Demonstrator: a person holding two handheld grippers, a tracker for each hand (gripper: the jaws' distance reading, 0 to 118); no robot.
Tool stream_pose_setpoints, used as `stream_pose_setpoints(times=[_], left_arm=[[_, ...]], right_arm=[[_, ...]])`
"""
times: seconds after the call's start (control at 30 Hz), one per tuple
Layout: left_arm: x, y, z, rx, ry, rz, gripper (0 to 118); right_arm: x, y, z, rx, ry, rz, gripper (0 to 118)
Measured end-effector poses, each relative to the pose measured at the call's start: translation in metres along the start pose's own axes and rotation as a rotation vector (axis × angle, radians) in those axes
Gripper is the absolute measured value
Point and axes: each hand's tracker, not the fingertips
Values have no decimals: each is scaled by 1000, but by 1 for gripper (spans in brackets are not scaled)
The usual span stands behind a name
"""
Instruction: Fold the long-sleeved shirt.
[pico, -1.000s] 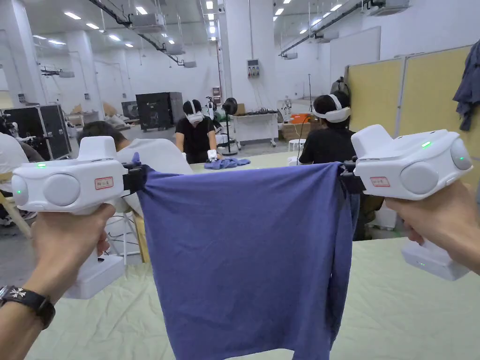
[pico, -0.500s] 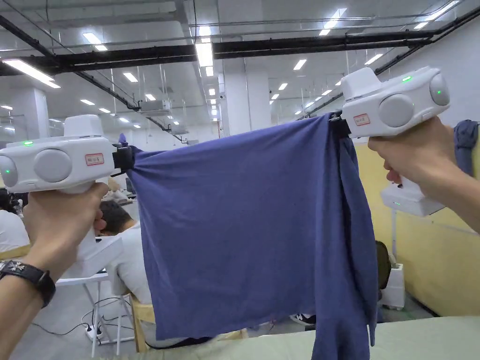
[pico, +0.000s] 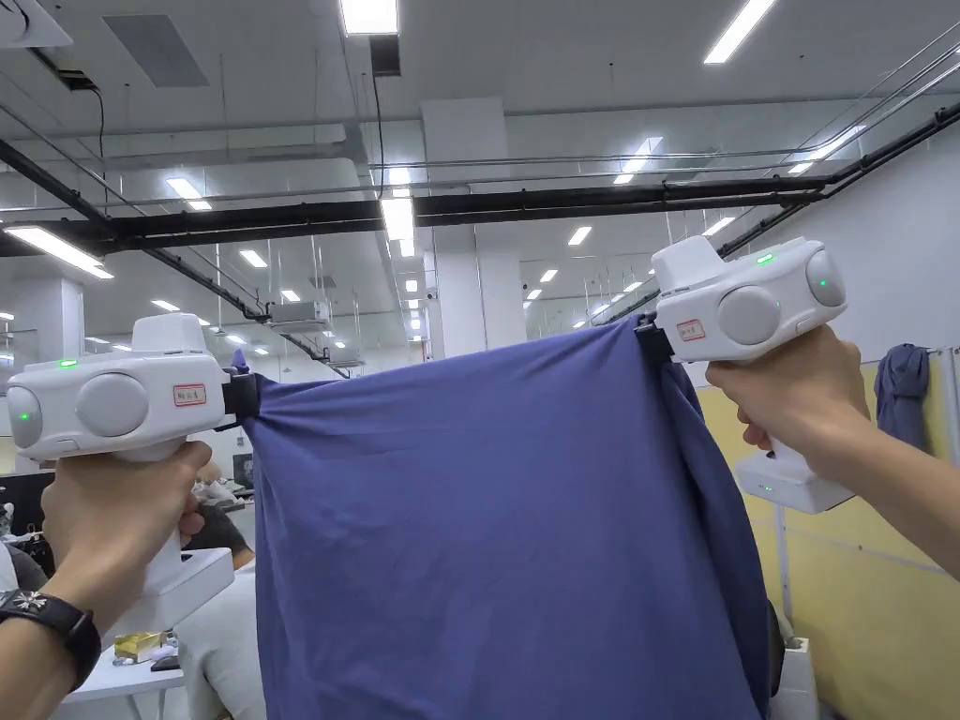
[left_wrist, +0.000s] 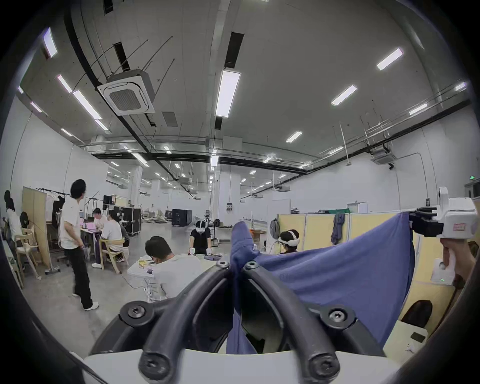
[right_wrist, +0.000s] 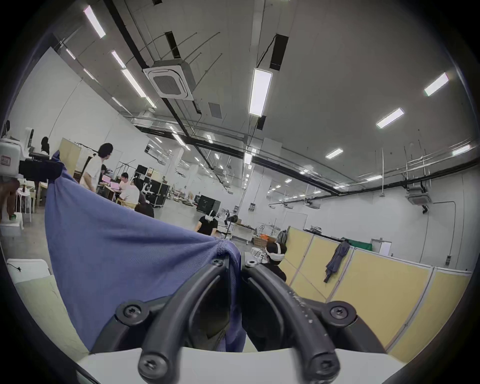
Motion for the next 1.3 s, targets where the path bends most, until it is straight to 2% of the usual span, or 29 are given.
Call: stream_pose_setpoints(times=[0.13,0.2,0.37,0.7,0.87,1.13,1.2,1.3], left_arm=[[-1,-9,-21,-13,4,1,3],[1,-13,-37,-38,26,-84,3],[-10,-20,-75,-35,23,-27,3],[-25,-46,-169,-66,59,-39,3],[-28,-70,-204,-80,76,-90,3],[-38,-123,-240,-121,73,-65,3],[-41,-146,-245,-159,65,-28,3],[-39,-191,-249,-229,49,-33,3]], right_arm=[[-3,-7,-20,-5,-11,25,11],[-3,-11,-35,-4,-7,26,11],[-6,-17,-81,-10,-19,52,11],[-18,-32,-179,-6,-29,73,11],[-29,-47,-213,-13,-35,92,11],[-48,-105,-249,-57,-11,102,11],[-57,-135,-258,-104,8,108,11],[-69,-184,-266,-176,44,72,11]])
